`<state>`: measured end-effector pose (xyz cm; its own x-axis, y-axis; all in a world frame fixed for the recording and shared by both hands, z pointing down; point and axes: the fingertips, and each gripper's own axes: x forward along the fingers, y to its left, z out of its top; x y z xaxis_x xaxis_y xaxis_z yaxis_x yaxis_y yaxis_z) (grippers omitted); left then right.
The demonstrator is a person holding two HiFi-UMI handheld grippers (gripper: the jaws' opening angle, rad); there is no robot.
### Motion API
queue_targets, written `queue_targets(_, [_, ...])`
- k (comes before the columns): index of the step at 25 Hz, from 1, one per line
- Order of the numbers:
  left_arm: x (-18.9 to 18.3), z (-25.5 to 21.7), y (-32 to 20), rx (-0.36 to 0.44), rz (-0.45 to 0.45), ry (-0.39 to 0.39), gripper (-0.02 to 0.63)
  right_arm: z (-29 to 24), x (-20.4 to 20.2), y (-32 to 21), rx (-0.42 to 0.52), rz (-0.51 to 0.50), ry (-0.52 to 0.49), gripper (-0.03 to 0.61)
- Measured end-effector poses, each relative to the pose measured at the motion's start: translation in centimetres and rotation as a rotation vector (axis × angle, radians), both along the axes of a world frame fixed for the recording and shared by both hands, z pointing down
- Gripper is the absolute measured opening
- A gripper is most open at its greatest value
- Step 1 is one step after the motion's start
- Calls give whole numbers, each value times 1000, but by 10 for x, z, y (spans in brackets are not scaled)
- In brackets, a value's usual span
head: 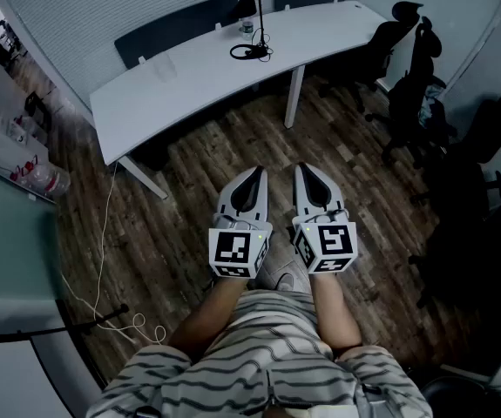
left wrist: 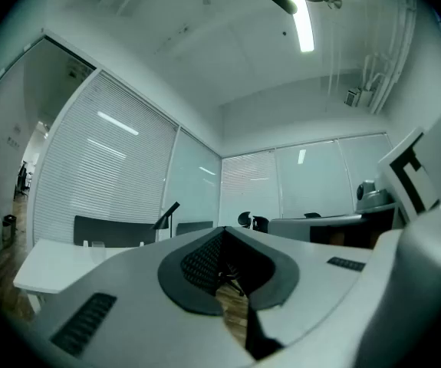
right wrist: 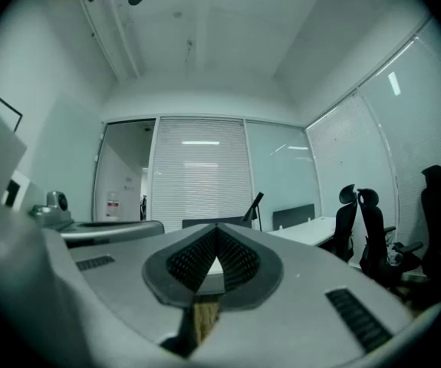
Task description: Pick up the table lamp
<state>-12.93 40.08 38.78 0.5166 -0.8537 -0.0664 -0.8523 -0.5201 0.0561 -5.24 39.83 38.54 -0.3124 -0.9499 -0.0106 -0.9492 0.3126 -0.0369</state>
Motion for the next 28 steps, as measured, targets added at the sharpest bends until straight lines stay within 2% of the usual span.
queue_targets(13, [15, 11, -4, -34, -21, -14, 6, 16, 21, -5, -13, -25, -30, 11])
queue_targets(28, [82, 26, -19, -62, -46, -16, 8, 35, 87, -21, -42, -66, -56, 11])
